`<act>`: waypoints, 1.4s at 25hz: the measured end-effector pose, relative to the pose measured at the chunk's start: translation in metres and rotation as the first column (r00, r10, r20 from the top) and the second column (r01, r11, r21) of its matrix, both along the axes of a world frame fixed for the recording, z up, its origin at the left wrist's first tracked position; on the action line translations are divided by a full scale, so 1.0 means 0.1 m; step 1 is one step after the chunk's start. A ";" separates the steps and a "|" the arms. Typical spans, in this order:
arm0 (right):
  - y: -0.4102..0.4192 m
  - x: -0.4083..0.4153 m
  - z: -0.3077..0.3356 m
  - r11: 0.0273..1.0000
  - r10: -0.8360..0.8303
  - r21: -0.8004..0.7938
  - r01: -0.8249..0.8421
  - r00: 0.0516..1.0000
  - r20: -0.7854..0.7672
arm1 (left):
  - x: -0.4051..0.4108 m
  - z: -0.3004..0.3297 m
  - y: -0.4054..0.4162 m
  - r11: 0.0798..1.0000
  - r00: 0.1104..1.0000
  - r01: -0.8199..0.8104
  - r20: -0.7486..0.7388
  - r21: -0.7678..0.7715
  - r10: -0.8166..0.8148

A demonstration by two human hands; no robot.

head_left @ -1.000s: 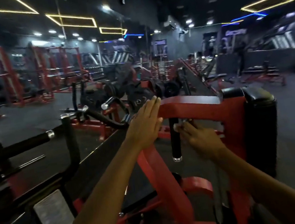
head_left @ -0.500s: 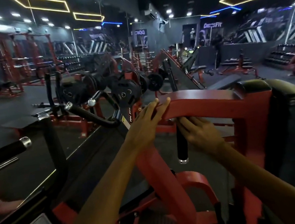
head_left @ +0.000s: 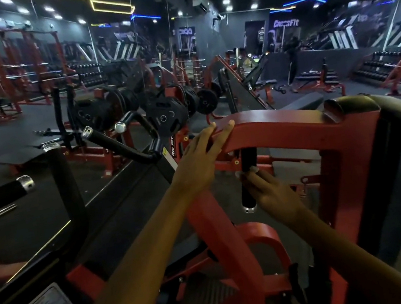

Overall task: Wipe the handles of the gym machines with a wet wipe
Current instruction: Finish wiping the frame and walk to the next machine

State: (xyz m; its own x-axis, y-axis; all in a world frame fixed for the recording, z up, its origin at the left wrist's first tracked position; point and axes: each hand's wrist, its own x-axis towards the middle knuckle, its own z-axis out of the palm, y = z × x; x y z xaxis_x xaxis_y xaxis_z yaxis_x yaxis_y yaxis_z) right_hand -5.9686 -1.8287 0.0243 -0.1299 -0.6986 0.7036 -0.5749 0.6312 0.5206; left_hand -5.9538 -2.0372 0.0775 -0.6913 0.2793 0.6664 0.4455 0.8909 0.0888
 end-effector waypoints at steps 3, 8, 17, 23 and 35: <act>0.03 -0.01 -0.30 0.999 0.004 0.039 -0.008 0.996 0.086 | 0.02 0.01 0.01 1.000 1.000 -0.007 0.008 0.015 0.007; 0.05 0.04 -0.59 0.994 -0.020 0.113 -0.001 0.983 0.183 | 0.04 0.00 0.02 0.999 0.999 -0.030 0.028 0.011 0.030; 0.01 0.01 -0.17 1.000 -0.029 -0.003 0.030 0.981 0.193 | 0.09 0.01 0.04 1.000 0.998 -0.030 0.056 0.001 0.030; -0.02 -0.06 0.30 0.996 -0.020 -0.087 0.027 0.997 0.080 | 0.00 -0.03 0.04 0.996 0.995 0.021 -0.092 -0.092 -0.029; -0.40 -0.01 0.16 0.119 0.597 -0.966 0.229 0.761 0.254 | -0.09 -0.03 -0.01 0.977 0.987 0.023 -0.151 -0.210 -0.055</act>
